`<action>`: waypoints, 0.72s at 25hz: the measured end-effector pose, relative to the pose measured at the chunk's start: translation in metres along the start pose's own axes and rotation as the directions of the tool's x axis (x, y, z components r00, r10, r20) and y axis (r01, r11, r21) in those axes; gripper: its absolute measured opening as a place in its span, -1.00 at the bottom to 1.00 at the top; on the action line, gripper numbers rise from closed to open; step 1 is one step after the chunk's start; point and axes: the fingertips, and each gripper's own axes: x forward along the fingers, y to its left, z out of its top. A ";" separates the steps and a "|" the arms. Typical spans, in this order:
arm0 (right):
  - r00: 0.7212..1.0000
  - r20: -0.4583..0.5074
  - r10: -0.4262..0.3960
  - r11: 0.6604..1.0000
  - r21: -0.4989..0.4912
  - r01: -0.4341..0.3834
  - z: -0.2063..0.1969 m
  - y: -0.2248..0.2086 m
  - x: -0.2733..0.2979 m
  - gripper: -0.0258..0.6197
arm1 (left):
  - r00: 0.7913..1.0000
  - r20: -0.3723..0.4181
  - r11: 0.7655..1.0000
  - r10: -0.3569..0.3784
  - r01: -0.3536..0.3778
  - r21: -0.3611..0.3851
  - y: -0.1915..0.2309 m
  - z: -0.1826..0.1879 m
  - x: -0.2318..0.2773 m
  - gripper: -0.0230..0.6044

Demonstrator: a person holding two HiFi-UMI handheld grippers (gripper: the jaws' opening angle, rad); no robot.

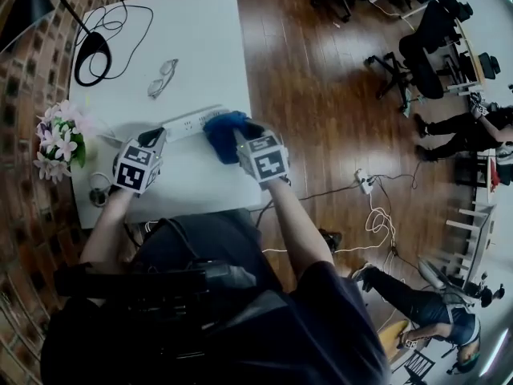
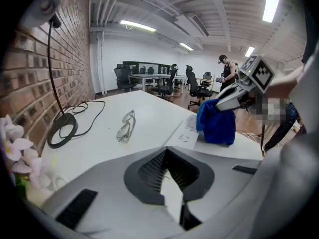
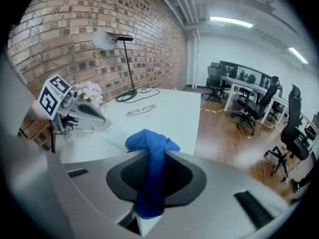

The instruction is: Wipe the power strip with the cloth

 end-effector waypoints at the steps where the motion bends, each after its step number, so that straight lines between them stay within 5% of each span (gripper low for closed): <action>1: 1.000 0.019 -0.020 1.000 0.003 0.020 0.008 -0.008 0.000 -0.72 | 1.000 -0.002 1.000 0.013 -0.013 -0.009 0.003 0.000 0.000 -0.93; 8: 0.996 0.037 -0.084 0.996 -0.029 0.085 0.035 -0.035 0.018 -0.72 | 0.995 -0.040 0.992 0.094 -0.097 -0.078 0.021 -0.012 -0.002 -0.94; 18: 0.995 -0.071 -0.074 0.988 -0.140 0.064 0.027 -0.022 0.065 -0.71 | 0.993 -0.098 0.984 0.069 -0.084 -0.160 0.018 -0.025 0.012 -0.94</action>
